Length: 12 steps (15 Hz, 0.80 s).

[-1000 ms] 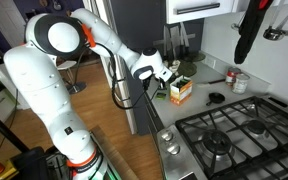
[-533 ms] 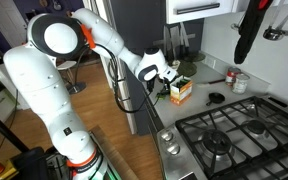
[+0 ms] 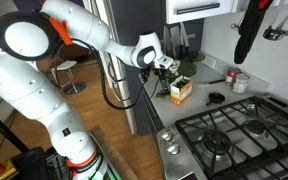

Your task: Remove two sachets from the sachets box and put them on the table one at a time

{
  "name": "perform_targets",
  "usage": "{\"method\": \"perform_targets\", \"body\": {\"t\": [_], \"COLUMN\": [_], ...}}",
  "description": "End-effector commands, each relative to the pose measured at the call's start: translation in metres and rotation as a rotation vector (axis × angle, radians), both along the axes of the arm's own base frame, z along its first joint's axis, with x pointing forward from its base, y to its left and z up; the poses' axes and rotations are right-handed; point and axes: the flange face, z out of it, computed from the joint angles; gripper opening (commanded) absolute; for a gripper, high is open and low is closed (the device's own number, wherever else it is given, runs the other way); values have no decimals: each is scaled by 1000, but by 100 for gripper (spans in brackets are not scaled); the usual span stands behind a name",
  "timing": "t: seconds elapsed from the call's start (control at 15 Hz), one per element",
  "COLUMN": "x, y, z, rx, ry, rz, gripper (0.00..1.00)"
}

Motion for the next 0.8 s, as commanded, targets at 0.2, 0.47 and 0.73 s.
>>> {"method": "perform_targets", "body": {"t": [0.2,0.47,0.73], "x": [-29,-32,-29], "y": [29,43,50], "z": [79,105,112], "rx": [-42,-50,-38], "ry": [52,57,26], "rz": [23,-62,-49], "gripper": [100,100,100]}}
